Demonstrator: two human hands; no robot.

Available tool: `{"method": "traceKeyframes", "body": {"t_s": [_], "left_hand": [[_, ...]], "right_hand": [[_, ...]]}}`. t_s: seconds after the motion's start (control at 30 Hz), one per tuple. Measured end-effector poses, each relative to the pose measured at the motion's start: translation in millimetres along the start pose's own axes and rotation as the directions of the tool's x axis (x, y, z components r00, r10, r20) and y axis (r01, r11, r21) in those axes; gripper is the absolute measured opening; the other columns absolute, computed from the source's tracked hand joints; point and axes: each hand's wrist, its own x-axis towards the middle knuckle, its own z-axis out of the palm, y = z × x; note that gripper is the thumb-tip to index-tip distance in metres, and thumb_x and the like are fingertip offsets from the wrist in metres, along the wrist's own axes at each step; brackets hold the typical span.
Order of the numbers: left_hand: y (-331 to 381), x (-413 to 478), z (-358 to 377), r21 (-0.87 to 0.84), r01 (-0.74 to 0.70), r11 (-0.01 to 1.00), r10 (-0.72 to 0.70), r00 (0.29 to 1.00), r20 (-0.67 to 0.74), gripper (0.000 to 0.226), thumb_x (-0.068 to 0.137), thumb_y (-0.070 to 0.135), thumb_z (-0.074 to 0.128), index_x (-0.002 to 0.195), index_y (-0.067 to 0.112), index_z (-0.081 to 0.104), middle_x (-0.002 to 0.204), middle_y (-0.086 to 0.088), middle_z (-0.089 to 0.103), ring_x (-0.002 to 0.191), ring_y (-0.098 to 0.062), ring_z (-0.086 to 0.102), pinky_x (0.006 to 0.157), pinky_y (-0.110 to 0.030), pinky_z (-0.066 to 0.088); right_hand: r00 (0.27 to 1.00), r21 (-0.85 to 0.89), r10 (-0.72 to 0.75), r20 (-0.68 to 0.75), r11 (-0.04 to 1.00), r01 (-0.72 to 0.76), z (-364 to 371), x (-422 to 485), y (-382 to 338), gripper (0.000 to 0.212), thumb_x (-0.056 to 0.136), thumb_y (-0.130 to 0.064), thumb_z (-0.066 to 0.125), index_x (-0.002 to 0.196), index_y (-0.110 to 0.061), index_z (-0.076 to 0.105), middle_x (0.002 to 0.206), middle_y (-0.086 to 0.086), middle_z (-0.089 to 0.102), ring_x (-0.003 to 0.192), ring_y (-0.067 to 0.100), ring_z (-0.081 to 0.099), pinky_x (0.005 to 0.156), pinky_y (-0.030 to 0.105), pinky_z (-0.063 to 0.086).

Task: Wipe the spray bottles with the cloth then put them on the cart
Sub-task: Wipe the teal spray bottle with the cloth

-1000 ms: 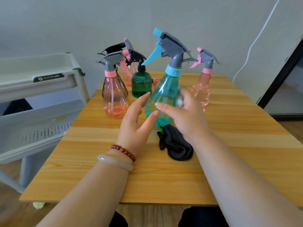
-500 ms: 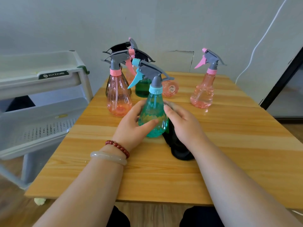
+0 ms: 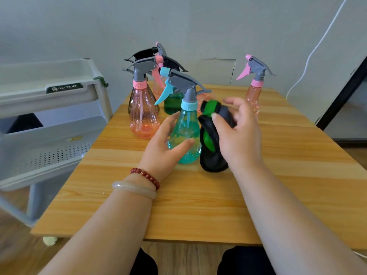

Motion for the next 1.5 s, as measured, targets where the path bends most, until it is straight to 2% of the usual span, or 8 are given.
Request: {"method": "traceKeyframes", "body": {"t_s": [0.17,0.3,0.6,0.8,0.97,1.1,1.33,1.5], "left_hand": [[-0.2,0.6,4.2,-0.036,-0.04,0.999,0.039,0.999,-0.028,0.056,0.098,0.023,0.058,0.14,0.046,0.029,0.134,0.034,0.041,0.121,0.028,0.034,0.099,0.002,0.028],[2.2,0.7,4.0,-0.009,0.001,1.0,-0.001,1.0,-0.024,0.053,0.097,0.03,0.058,0.123,0.063,0.026,0.122,0.046,0.035,0.116,0.029,0.036,0.101,-0.003,0.029],[2.8,-0.7,4.0,-0.037,-0.01,0.999,0.009,1.0,-0.016,0.053,0.096,0.033,0.059,0.12,0.065,0.025,0.121,0.048,0.03,0.122,0.022,0.029,0.104,-0.014,0.027],[3.3,-0.3,4.2,-0.047,-0.026,0.999,0.025,0.999,-0.025,0.052,0.096,0.031,0.06,0.126,0.061,0.029,0.122,0.046,0.035,0.111,0.034,0.031,0.103,-0.013,0.03],[6.1,-0.8,4.4,0.076,-0.148,0.986,0.165,0.92,-0.355,0.043,0.093,0.042,0.058,0.132,0.027,0.048,0.121,0.013,0.053,0.115,-0.001,0.054,0.099,-0.027,0.049],[31.2,7.6,-14.5,0.129,-0.184,0.974,0.224,0.81,-0.542,0.046,0.088,0.041,0.063,0.126,0.024,0.045,0.118,0.008,0.047,0.107,-0.002,0.051,0.093,-0.012,0.044],[69.4,36.3,-37.8,-0.081,-0.063,0.995,0.044,0.976,-0.212,0.045,0.088,0.041,0.069,0.129,0.031,0.056,0.123,0.003,0.065,0.117,-0.011,0.061,0.102,-0.037,0.051],[69.4,36.5,-27.7,-0.224,-0.087,0.971,0.038,0.976,-0.215,0.023,0.092,0.02,0.068,0.113,0.022,0.062,0.104,-0.008,0.073,0.088,-0.017,0.073,0.087,-0.042,0.059]], "right_hand": [[0.975,0.053,-0.007,0.222,0.999,-0.005,21.2,-16.6,5.2,0.036,0.1,-0.016,0.053,0.123,-0.042,0.049,0.117,-0.035,0.053,0.109,-0.024,0.047,0.093,0.0,0.034],[0.96,-0.053,0.115,0.254,0.993,-0.105,16.2,-20.8,21.7,0.037,0.099,-0.015,0.054,0.132,-0.033,0.058,0.126,-0.021,0.062,0.119,-0.006,0.053,0.101,0.011,0.039],[0.995,-0.04,-0.033,-0.092,0.999,0.029,9.9,-1.5,-7.9,0.021,0.088,-0.022,0.072,0.101,-0.029,0.058,0.094,-0.018,0.063,0.091,-0.001,0.059,0.076,0.004,0.041],[0.998,0.076,0.054,-0.033,0.996,-0.052,12.2,0.9,5.6,0.026,0.083,-0.029,0.075,0.079,-0.033,0.05,0.084,-0.017,0.058,0.079,-0.001,0.056,0.071,0.025,0.047],[0.993,0.018,-0.036,-0.113,0.999,0.038,7.6,7.5,-11.5,0.032,0.087,-0.018,0.071,0.084,-0.031,0.042,0.082,-0.015,0.05,0.071,-0.009,0.048,0.067,0.006,0.037],[0.984,-0.011,-0.104,-0.144,0.995,0.103,-5.0,21.1,-31.1,0.025,0.085,-0.023,0.074,0.093,-0.027,0.051,0.088,-0.016,0.056,0.077,-0.011,0.051,0.067,0.003,0.037],[0.942,-0.122,-0.299,-0.154,0.952,0.282,1.0,42.3,-56.0,0.019,0.079,-0.017,0.074,0.097,-0.022,0.067,0.097,-0.008,0.06,0.091,-0.009,0.053,0.078,0.0,0.034],[0.923,-0.191,-0.376,0.081,0.903,0.384,17.0,49.9,-68.0,0.018,0.086,-0.025,0.068,0.102,-0.02,0.071,0.092,-0.011,0.061,0.083,-0.009,0.053,0.074,0.001,0.036]]}}
